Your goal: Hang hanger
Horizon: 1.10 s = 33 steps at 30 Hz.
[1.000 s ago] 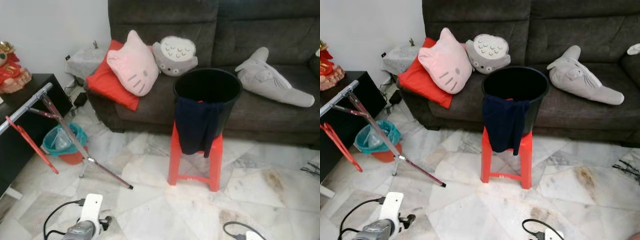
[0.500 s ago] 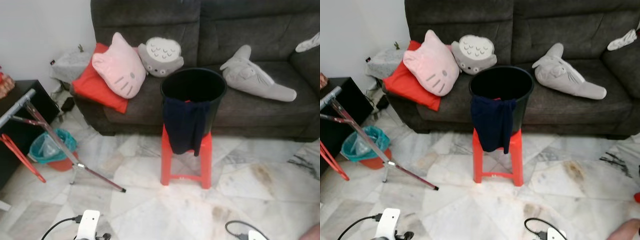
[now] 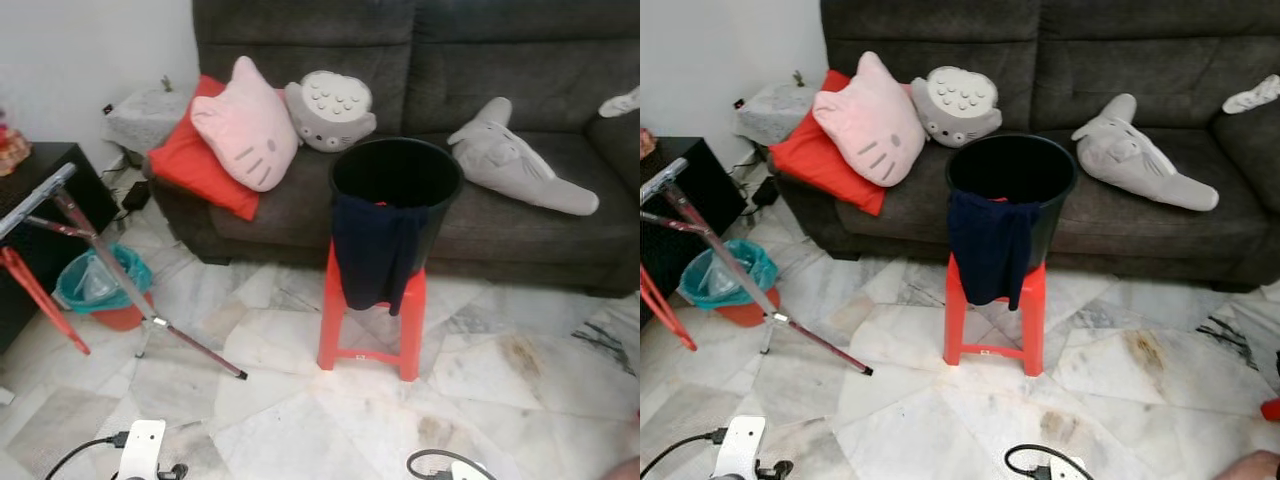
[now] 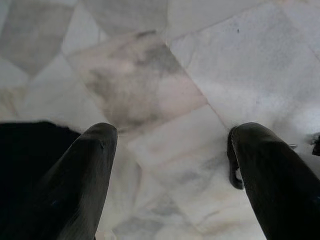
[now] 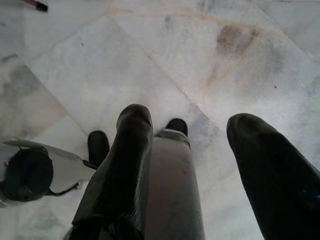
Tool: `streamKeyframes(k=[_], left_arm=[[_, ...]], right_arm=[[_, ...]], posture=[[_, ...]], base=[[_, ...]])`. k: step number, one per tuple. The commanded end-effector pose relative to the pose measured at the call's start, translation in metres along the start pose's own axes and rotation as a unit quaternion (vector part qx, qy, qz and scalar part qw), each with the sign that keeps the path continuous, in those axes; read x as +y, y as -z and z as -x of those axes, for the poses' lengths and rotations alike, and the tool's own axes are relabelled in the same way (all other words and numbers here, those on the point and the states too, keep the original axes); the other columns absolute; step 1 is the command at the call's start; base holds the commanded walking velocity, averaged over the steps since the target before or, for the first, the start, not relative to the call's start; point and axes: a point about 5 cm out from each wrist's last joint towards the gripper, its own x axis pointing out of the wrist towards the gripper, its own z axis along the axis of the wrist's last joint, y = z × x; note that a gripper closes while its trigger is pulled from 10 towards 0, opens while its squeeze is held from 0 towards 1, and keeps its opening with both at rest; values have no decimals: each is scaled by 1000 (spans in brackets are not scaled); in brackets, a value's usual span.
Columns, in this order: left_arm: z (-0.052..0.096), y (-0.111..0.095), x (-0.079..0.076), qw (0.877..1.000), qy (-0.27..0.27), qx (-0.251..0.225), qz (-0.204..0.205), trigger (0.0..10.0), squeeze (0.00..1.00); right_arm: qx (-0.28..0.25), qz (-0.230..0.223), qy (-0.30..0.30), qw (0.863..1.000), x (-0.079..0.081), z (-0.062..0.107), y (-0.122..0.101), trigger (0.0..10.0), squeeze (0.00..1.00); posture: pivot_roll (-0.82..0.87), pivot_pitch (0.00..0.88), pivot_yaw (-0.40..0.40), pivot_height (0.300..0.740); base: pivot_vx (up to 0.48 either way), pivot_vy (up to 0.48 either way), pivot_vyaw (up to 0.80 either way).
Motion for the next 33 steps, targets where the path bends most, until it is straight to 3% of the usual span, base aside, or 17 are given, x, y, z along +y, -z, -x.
streamKeyframes(k=[1,5,11,16,23,33], left_arm=[[0,2,2,1000,-5,3,10,10000,0],[-1,-5,-1,1000,-1,-7,20,10000,0],[-3,-8,-16,1000,25,-2,-8,10000,0],[-4,-7,-35,999,35,-12,5,10000,0],[-4,-5,-40,999,26,-11,29,10000,0],[-4,-3,-37,999,20,1,30,10000,0]], right_arm=[[6,-4,1,1000,2,0,1,10000,0],[1,26,-4,1000,-1,-2,-7,10000,0],[-16,-4,28,999,-16,0,-12,10000,0],[-10,-34,60,998,-38,4,-10,10000,0],[6,15,48,999,-43,5,-11,10000,0],[-7,7,55,998,-41,5,-12,10000,0]], posture=[[141,0,10,740],[115,0,17,740],[28,0,69,740],[29,0,-4,740],[59,0,-72,740],[34,0,-25,740]], base=[[0,0,0],[0,0,0],[0,0,0],[0,0,0],[0,0,0],[0,0,0]])
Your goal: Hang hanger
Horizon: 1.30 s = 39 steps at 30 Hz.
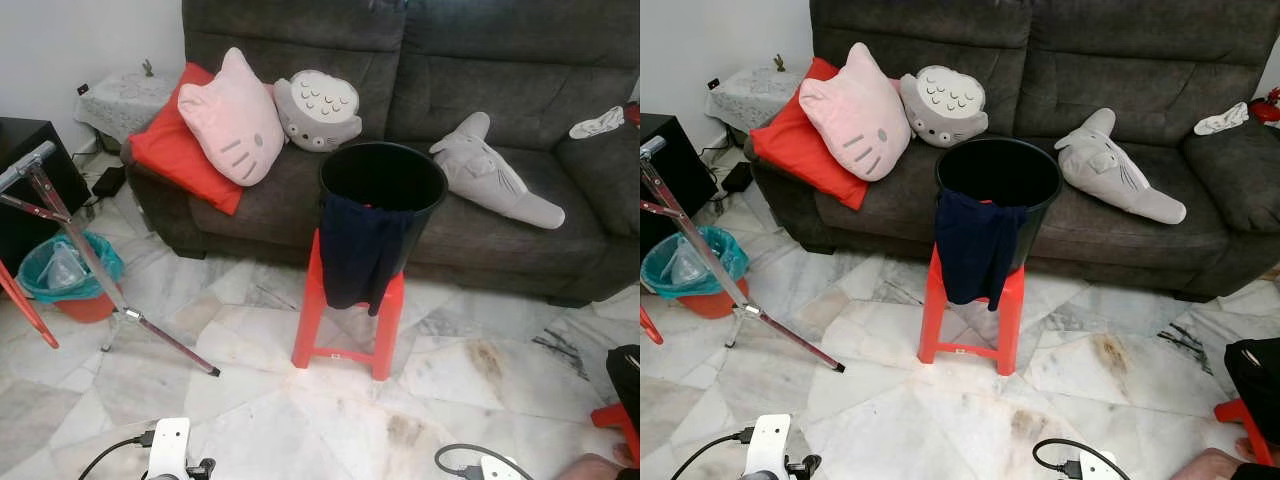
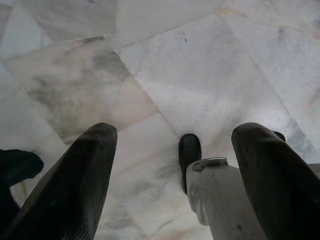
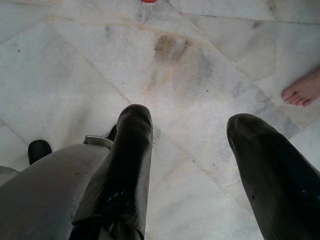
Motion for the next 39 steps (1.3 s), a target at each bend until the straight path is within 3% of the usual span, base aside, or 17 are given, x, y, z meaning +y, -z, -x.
streamKeyframes(k=[1,8,17,39], left_arm=[[1,5,4,1000,-7,9,-1,10000,0],[2,6,8,1000,-2,7,-7,10000,0],[2,7,8,998,28,17,-45,10000,0],[2,5,8,999,22,20,-38,10000,0]], right_arm=[[2,-11,5,1000,1,1,3,10000,0],[4,-37,12,999,4,2,8,10000,0],[5,-46,4,999,6,2,11,10000,0],[4,-74,21,997,5,2,10,10000,0]], posture=[[35,0,-17,740],[28,0,8,740],[17,0,21,740],[11,0,25,740]], base=[[0,0,0],[0,0,0],[0,0,0],[0,0,0]])
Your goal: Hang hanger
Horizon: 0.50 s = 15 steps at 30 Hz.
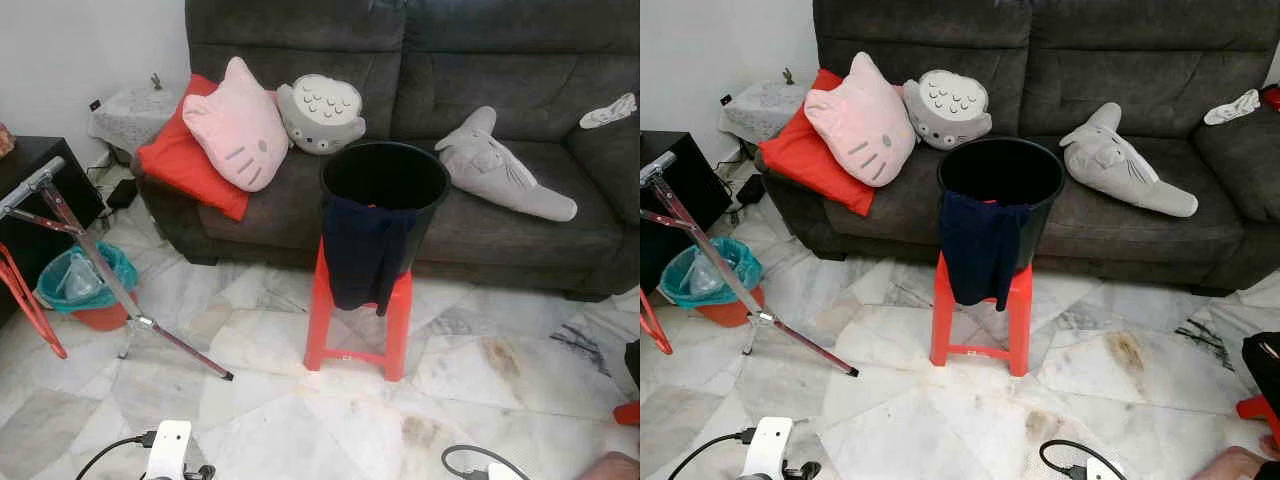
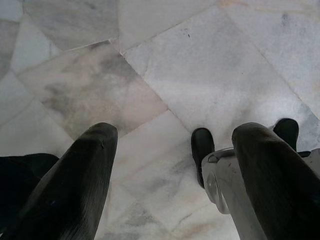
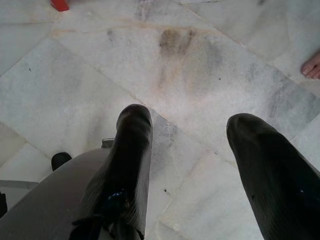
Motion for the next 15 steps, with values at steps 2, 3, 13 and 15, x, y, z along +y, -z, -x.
streamKeyframes(k=[2,3,13,15], left_arm=[[1,4,3,1000,-5,11,3,10000,0],[1,4,3,1000,-6,10,1,10000,0],[3,-11,5,995,-30,-89,26,10000,0],[3,-12,5,995,-28,-93,23,10000,0]], right_arm=[[0,-3,1,1000,0,0,0,10000,0],[-1,-3,1,1000,0,0,0,10000,0],[-83,-10,25,996,-2,2,-13,10000,0],[-83,-6,23,996,-2,2,-13,10000,0]], posture=[[11,0,25,740],[11,0,25,740],[-4,0,25,740],[-4,0,25,740]], base=[[0,0,0],[0,0,0],[0,0,0],[0,0,0]])
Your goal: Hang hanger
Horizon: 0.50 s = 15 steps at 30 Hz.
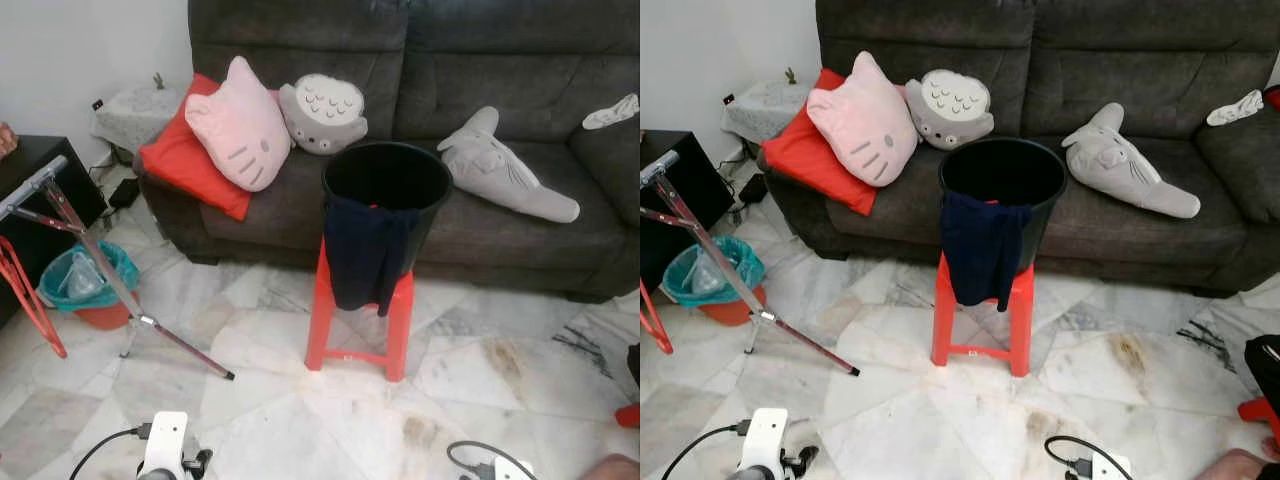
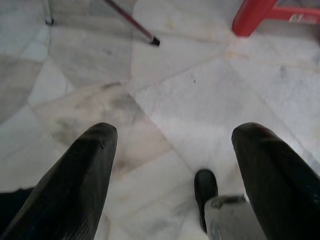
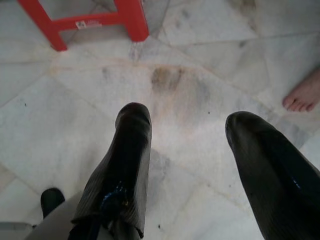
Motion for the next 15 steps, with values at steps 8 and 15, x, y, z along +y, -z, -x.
streamKeyframes(k=[8,15], left_arm=[[-8,-70,5,989,5,-150,-19,10000,0],[4,-93,-8,960,39,-268,-66,10000,0]], right_arm=[[-37,-8,16,999,0,2,-4,10000,0],[-288,-3,21,957,2,9,-80,10000,0]], posture=[[-1,0,28,740],[-5,0,28,740]], base=[[0,0,0],[0,0,0]])
